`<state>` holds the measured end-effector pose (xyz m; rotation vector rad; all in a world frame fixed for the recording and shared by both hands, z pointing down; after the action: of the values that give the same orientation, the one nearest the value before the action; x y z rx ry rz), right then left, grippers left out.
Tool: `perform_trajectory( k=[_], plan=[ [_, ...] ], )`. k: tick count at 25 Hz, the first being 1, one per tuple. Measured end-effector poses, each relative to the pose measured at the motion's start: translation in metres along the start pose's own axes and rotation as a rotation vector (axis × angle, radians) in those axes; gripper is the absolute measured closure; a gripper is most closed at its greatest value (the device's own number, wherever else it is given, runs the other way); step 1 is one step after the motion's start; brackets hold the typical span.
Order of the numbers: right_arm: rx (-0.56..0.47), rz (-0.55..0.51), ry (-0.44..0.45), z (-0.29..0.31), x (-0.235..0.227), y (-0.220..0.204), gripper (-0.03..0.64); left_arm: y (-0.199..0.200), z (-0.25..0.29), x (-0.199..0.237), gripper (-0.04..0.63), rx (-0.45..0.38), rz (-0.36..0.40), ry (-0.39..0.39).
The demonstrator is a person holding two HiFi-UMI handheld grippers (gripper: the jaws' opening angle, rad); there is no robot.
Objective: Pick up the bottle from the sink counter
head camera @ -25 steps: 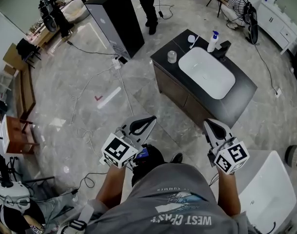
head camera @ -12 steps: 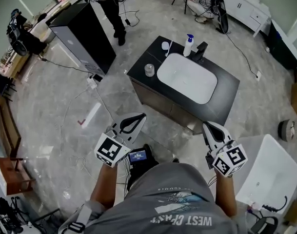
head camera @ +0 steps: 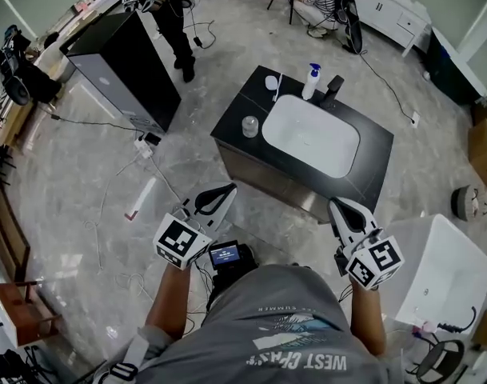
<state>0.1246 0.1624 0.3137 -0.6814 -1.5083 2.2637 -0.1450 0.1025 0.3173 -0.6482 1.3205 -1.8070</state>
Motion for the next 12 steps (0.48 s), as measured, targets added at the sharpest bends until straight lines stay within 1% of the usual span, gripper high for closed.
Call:
perform_trajectory(
  k=[6,9,12],
  plan=[
    [0.046,-0.015,-0.005,0.020,0.014,0.003,0.615,-0.019,-0.004,0.026,0.592,0.010,-0.028,-0.005],
    [0.057,-0.020,-0.007,0.030,0.003,0.010,0.615,-0.026,0.005,0.037,0.592,0.018,-0.049,0.002],
    [0.060,-0.015,0.004,0.042,-0.011,0.015,0.614,-0.021,0.017,0.042,0.592,0.024,-0.058,-0.003]
  ],
)
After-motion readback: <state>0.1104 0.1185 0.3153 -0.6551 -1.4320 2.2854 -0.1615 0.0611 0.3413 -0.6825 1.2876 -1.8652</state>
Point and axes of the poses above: the fingertips, and each gripper's own axes: z forward along the fingers, x to its left, y out of its top, the point moved 6 cm from there along -z, backward along the fingers, and after that the axes turned 5 degrees about x, right-handed, at the moved point
